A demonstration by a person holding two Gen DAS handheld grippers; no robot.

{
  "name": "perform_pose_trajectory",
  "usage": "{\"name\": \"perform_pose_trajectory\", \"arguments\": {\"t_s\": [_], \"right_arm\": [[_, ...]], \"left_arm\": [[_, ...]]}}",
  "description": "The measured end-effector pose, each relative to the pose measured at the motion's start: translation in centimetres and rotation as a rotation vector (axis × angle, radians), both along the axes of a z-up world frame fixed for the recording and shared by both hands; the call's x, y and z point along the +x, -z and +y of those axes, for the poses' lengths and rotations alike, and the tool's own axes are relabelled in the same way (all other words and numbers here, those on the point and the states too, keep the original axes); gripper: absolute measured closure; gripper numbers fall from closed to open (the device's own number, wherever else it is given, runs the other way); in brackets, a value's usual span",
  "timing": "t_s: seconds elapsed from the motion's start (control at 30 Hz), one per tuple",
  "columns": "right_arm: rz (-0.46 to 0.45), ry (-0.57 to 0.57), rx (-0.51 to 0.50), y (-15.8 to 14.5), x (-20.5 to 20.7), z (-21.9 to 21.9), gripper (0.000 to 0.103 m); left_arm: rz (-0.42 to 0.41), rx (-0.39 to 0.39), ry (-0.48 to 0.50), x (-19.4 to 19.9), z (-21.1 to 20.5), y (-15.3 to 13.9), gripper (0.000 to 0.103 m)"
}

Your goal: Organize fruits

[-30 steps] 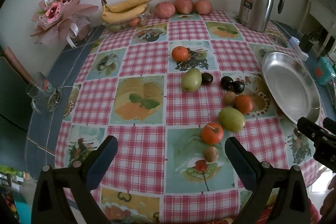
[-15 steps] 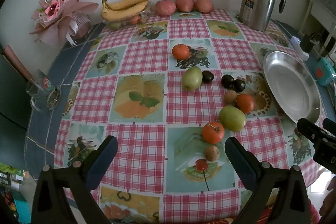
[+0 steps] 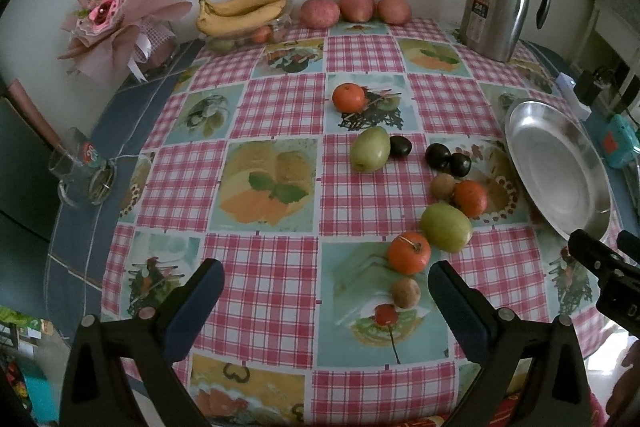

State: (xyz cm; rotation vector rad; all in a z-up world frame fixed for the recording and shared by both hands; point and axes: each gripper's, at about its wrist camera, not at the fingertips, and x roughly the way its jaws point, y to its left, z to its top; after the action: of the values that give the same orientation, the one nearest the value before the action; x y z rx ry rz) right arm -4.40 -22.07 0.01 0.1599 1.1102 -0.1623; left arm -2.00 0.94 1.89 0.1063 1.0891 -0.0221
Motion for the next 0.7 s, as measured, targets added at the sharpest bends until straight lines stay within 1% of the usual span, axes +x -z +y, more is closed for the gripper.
{"name": "perform_pose_trajectory", "arguments": {"t_s": [0.47,0.7], "right_arm": [[0.006,-0.008,0.002,0.10,0.15,0.21,0.006],[0.011,-0.011,-0.005,0.11,0.25,0.24,0.006]], "left_arm": [[0.008,-0.017,0.000,0.13,0.15,0.13,0.000],[0.017,-0.046,0.003,0.22,0.42,0.13,0.000]]}}
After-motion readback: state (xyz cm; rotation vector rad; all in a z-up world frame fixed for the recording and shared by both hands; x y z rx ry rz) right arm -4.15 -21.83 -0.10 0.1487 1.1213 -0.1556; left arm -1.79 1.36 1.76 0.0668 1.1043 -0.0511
